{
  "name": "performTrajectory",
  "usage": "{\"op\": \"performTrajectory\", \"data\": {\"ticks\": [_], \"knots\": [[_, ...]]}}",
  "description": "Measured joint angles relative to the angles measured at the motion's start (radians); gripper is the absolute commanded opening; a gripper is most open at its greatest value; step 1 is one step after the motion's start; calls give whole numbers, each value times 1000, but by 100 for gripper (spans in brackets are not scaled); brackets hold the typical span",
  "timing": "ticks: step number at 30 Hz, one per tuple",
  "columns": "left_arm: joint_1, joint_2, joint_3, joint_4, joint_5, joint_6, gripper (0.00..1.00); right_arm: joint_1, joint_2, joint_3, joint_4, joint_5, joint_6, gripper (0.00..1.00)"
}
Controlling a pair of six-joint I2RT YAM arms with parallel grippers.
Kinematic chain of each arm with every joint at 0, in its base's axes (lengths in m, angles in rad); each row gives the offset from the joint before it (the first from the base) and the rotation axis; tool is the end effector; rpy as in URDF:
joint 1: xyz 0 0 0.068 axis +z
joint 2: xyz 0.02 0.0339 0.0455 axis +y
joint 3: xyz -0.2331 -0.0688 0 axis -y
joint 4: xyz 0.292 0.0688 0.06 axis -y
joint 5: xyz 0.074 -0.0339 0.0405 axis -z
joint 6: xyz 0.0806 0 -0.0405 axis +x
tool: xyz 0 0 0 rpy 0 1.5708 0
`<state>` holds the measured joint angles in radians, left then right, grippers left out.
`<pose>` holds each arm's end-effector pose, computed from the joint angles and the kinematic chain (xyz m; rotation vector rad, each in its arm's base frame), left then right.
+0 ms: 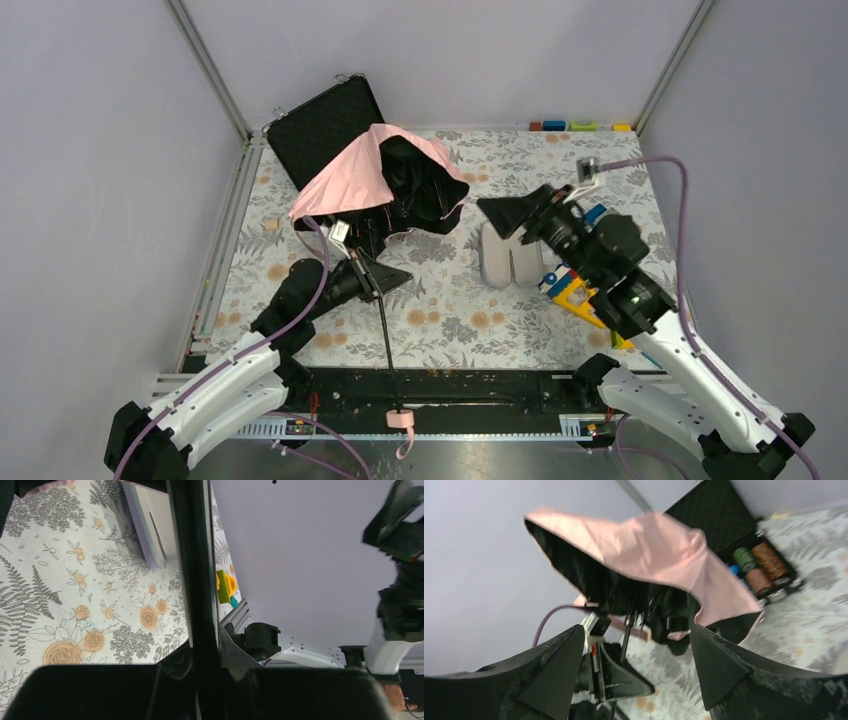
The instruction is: Open the umbrella
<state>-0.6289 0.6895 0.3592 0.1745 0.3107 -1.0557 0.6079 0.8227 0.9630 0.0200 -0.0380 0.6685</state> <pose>0.2158 -0.1874 0.2004 -0.1581 1.9657 -1.4510 0.2402 0.1709 0.4093 0.0120 1.5003 1.0726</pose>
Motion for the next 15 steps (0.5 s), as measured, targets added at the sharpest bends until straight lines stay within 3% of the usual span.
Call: {"op": "performTrajectory", "data": {"ticks": [6,15], "knots": [[0,-3,28,-8,8,40,0,229,24,-205,187,106,51,73],[-1,-30,52,-61,8,118,0,425,291,-201,391,268,21,67]]}}
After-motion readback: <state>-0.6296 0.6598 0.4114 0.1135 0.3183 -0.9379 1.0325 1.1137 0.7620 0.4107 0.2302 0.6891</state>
